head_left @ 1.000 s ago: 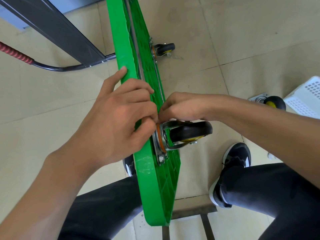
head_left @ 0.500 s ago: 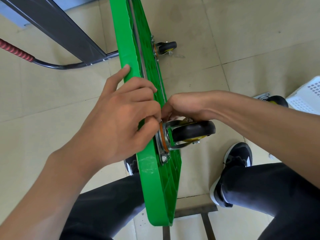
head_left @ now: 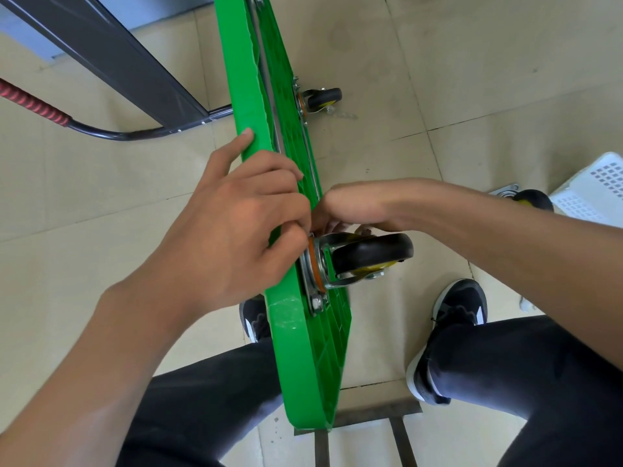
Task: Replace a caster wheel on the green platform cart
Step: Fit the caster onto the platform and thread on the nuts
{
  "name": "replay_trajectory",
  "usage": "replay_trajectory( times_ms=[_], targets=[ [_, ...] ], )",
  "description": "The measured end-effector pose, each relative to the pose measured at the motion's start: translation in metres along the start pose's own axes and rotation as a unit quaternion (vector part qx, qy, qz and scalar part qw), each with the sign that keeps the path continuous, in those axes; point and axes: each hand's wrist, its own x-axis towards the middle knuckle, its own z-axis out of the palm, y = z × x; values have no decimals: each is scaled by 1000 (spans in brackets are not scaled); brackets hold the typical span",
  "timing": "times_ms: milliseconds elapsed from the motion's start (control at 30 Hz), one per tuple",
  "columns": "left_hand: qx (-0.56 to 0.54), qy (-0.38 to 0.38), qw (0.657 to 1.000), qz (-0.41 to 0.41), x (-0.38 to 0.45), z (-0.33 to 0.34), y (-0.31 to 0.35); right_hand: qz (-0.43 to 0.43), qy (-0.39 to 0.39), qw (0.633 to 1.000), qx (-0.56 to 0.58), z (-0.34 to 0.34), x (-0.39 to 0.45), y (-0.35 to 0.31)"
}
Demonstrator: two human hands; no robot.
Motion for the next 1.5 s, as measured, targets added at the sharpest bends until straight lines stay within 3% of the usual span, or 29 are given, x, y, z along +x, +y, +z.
replay_trajectory(
  times_ms=[200,567,833,1133,1500],
  targets=[
    [0,-5,1000,-6,2,-1,2,-49,80,993,-78,-1,-7,3],
    [3,-13,999,-36,11,-3,28,-72,161,984,-28,-31,-59,25],
    [-90,-27,996,-11,69,10,76,-88,253,963,6,-89,-139,60],
    [-198,-99,975,-34,151,83,143,-34,360,922,136,-126,-196,183],
    [-255,-218,939,-71,192,202,202,92,434,844,303,-76,-151,375]
  ],
)
